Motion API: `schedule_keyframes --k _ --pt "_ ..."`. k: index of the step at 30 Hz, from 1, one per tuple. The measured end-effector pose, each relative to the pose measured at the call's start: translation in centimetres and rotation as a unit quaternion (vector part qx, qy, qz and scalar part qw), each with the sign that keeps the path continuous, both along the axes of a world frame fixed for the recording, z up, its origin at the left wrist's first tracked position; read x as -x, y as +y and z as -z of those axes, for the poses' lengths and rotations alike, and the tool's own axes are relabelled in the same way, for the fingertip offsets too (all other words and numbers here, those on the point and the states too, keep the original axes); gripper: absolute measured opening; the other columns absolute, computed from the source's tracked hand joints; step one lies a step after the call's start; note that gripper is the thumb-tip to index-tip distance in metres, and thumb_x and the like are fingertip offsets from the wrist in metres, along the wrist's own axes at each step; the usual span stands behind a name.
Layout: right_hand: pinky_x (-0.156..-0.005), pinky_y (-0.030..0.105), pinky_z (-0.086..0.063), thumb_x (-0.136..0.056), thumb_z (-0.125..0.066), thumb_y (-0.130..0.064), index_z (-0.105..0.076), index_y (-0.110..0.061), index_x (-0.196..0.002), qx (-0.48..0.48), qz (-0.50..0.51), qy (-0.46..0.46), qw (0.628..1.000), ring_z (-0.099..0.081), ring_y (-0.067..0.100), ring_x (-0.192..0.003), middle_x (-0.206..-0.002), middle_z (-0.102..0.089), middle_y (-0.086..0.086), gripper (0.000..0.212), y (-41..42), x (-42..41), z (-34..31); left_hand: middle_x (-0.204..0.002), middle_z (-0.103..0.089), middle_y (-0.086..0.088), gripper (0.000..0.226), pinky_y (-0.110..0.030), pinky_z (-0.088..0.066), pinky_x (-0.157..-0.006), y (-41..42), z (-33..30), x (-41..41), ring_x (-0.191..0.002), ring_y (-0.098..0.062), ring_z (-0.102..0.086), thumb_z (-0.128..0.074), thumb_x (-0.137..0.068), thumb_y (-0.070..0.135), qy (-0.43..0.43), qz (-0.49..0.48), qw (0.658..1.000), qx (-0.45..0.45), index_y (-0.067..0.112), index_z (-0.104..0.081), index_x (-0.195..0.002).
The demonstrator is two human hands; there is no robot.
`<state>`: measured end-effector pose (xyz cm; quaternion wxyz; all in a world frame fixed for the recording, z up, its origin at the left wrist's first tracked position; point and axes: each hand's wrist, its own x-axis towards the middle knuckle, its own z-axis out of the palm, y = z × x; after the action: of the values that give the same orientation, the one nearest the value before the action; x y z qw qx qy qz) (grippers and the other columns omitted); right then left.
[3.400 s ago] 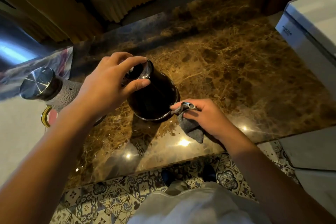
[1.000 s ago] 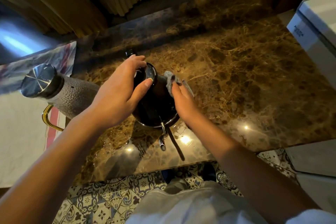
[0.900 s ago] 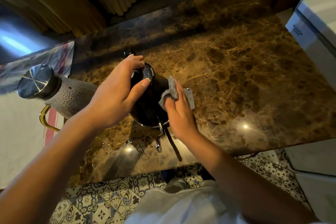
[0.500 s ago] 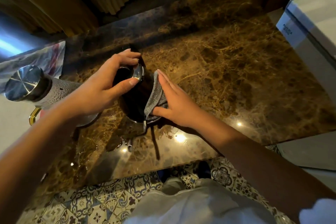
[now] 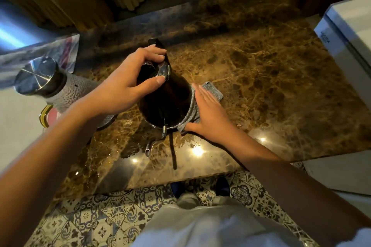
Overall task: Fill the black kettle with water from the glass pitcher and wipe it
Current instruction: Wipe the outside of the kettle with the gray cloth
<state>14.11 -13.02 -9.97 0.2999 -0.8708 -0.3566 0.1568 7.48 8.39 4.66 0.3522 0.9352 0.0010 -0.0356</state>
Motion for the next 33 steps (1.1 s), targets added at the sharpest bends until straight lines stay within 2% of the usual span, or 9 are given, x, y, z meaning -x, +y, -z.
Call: schedule_keyframes --k 8,12,16,18,21,25,28,30,33 --pt "-0.129 0.032 -0.005 -0.081 -0.074 -0.066 -0.004 -0.008 -0.164 -0.045 0.107 -0.009 0.993 -0.007 0.020 -0.160 -0.174 -0.011 0.007 0.123 1.3 4.0 -0.2 -0.157 -0.043 0.012 0.048 -0.042 -0.029 -0.124 -0.1 0.3 0.1 -0.154 0.000 -0.024 -0.058 -0.095 0.044 -0.011 -0.005 1.000 0.008 0.027 -0.046 -0.138" --pt "-0.129 0.034 -0.012 -0.083 -0.078 -0.056 -0.007 -0.011 -0.165 -0.056 0.074 0.019 0.995 -0.015 0.021 -0.159 -0.172 -0.018 0.006 0.117 0.7 3.0 -0.5 -0.153 -0.047 0.010 0.047 -0.043 -0.031 -0.123 0.3 0.2 0.1 -0.152 -0.002 -0.028 -0.061 -0.096 0.036 -0.018 0.002 1.000 0.021 0.023 -0.048 -0.139" --pt "-0.125 0.042 -0.029 -0.084 -0.082 -0.042 -0.032 -0.009 -0.159 -0.073 0.043 0.061 0.994 -0.037 0.026 -0.151 -0.161 -0.043 0.012 0.096 -1.0 -0.4 -0.2 -0.154 -0.046 0.009 0.049 -0.044 -0.030 -0.124 0.3 0.2 0.1 -0.153 -0.004 -0.028 -0.060 -0.095 0.041 -0.016 0.008 1.000 0.015 0.023 -0.047 -0.139" --pt "-0.126 0.038 -0.027 -0.086 -0.081 -0.035 -0.037 -0.007 -0.157 -0.073 0.020 0.066 0.995 -0.039 0.027 -0.150 -0.159 -0.045 0.014 0.088 -1.5 -1.9 0.1 -0.154 -0.046 0.008 0.052 -0.044 -0.032 -0.123 0.2 0.1 0.0 -0.152 -0.006 -0.030 -0.059 -0.094 0.046 -0.019 0.007 1.000 0.010 0.024 -0.046 -0.139" --pt "-0.122 0.026 -0.018 -0.086 -0.080 -0.040 -0.026 -0.011 -0.161 -0.058 -0.008 0.053 0.997 -0.031 0.025 -0.153 -0.165 -0.036 0.011 0.096 -0.8 -2.2 0.0 -0.154 -0.046 0.008 0.051 -0.045 -0.032 -0.123 0.3 0.2 0.0 -0.152 -0.006 -0.030 -0.058 -0.094 0.047 -0.023 0.006 1.000 0.006 0.025 -0.047 -0.139" --pt "-0.127 0.037 -0.024 -0.085 -0.079 -0.047 -0.014 -0.016 -0.165 -0.113 0.010 0.117 0.987 -0.023 0.018 -0.156 -0.170 -0.026 0.003 0.108 1.2 -0.9 -0.3 -0.154 -0.047 0.008 0.049 -0.046 -0.031 -0.124 0.2 0.3 0.0 -0.153 -0.006 -0.028 -0.059 -0.094 0.046 -0.026 0.004 1.000 0.010 0.026 -0.048 -0.137" --pt "-0.122 0.042 -0.035 -0.080 -0.073 -0.056 -0.033 -0.012 -0.160 -0.184 0.046 0.146 0.971 -0.040 0.019 -0.149 -0.161 -0.044 0.005 0.099 1.8 -1.7 -1.2 -0.154 -0.047 0.008 0.048 -0.047 -0.029 -0.124 0.2 0.2 0.0 -0.154 -0.005 -0.027 -0.060 -0.095 0.043 -0.024 0.004 1.000 0.011 0.024 -0.048 -0.137" --pt "-0.121 0.040 -0.036 -0.071 -0.069 -0.067 -0.033 -0.016 -0.160 -0.144 0.030 0.131 0.980 -0.040 0.018 -0.148 -0.161 -0.043 0.003 0.109 1.5 -2.7 -1.5 -0.154 -0.047 0.009 0.046 -0.045 -0.029 -0.125 0.1 0.1 0.0 -0.154 -0.004 -0.027 -0.061 -0.096 0.039 -0.021 0.001 1.000 0.012 0.023 -0.048 -0.138" --pt "-0.126 0.041 -0.028 -0.066 -0.083 -0.059 -0.014 -0.021 -0.165 -0.062 -0.020 0.109 0.992 -0.024 0.018 -0.156 -0.171 -0.025 0.000 0.126 0.7 -2.8 -1.1 -0.154 -0.047 0.009 0.045 -0.042 -0.030 -0.124 0.1 0.1 0.0 -0.154 -0.005 -0.027 -0.061 -0.097 0.037 -0.023 0.002 1.000 0.014 0.023 -0.048 -0.137"
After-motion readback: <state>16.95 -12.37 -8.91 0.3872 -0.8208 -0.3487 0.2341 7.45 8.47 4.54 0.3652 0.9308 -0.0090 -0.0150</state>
